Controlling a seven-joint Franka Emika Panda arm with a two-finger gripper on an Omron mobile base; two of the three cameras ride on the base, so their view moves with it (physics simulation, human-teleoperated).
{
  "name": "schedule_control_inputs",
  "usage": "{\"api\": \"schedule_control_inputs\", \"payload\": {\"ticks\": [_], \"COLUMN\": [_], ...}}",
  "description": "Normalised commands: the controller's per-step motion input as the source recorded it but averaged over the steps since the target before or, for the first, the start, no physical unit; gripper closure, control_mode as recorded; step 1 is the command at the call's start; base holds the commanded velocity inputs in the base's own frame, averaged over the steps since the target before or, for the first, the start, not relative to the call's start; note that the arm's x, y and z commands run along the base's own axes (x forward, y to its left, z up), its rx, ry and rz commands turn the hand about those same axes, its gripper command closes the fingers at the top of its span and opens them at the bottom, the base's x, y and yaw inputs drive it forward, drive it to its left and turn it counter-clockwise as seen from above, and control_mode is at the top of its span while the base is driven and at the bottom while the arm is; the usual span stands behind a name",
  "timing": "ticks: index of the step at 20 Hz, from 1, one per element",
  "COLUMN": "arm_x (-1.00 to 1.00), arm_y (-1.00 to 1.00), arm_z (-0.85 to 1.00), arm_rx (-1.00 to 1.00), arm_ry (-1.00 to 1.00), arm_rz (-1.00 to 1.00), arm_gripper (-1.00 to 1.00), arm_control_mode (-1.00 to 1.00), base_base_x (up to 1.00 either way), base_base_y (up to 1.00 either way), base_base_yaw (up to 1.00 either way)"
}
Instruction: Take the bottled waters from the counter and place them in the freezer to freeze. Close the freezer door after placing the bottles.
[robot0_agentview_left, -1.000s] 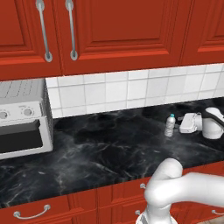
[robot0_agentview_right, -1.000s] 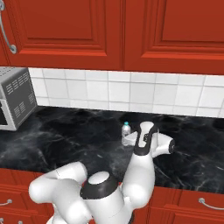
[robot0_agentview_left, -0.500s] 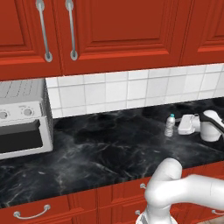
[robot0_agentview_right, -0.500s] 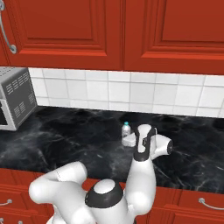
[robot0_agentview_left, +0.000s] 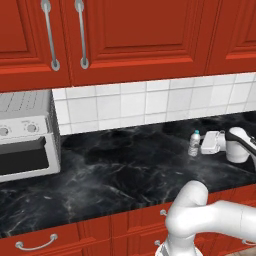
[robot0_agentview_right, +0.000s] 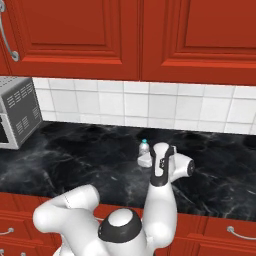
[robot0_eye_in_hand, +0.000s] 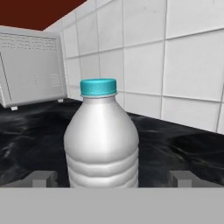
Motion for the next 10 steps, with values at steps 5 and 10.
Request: {"api": "schedule_control_inputs", "payload": {"ticks": [5, 10], "arm_x": [0.04, 0.05], "arm_y": [0.08, 0.07], "arm_z": [0.0, 0.0], "arm_rx": [0.0, 0.0], "arm_ry": [0.0, 0.0], "arm_rz": [0.0, 0.0], "arm_gripper": [-1.0, -1.0], "arm_control_mode": [-1.0, -1.0], "base_base_x": [0.0, 0.0], "base_base_y": [0.0, 0.0], "base_base_yaw": [0.0, 0.0]}}
